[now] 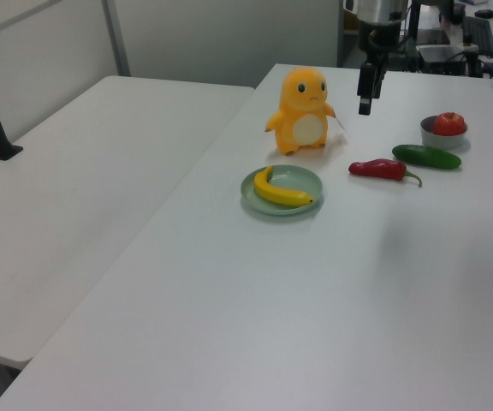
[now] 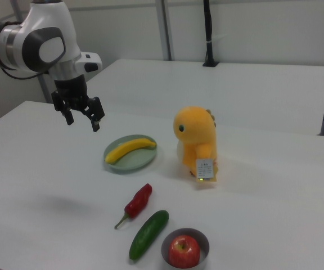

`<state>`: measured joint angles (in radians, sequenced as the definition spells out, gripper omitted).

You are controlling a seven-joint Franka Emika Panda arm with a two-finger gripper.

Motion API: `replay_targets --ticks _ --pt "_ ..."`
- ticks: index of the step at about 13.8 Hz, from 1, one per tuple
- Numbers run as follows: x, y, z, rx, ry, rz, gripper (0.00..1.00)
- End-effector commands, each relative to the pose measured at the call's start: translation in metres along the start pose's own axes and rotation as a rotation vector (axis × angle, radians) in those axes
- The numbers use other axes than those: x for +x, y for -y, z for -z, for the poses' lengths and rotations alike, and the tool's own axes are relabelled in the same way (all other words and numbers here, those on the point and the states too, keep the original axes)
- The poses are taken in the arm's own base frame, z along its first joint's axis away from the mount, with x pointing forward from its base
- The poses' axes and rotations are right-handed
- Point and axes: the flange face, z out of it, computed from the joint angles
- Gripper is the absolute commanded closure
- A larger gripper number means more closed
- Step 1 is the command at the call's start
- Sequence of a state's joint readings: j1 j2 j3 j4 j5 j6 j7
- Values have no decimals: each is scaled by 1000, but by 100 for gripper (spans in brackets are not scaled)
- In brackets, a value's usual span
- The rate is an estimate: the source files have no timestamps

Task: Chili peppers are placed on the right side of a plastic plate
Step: 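Move the open gripper toward the red chili pepper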

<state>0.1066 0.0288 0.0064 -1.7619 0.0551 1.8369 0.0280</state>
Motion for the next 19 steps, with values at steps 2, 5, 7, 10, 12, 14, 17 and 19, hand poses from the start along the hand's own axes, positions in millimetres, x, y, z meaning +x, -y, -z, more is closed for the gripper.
replay_targets --ticks 2,5,7,10,12,14,17,19 --pt "-7 -1 2 7 -23 14 0" --pt "-8 0 -1 9 -20 14 0" --pt "-8 -1 -1 7 -17 13 0" --pt "-10 -12 -2 6 -13 -2 0" --pt "-13 -19 -9 2 0 -9 0" --pt "-18 -28 -18 -4 11 -17 0" --pt "-19 -44 -15 -6 5 -42 0" --pt "-20 -45 -18 -6 14 -46 0"
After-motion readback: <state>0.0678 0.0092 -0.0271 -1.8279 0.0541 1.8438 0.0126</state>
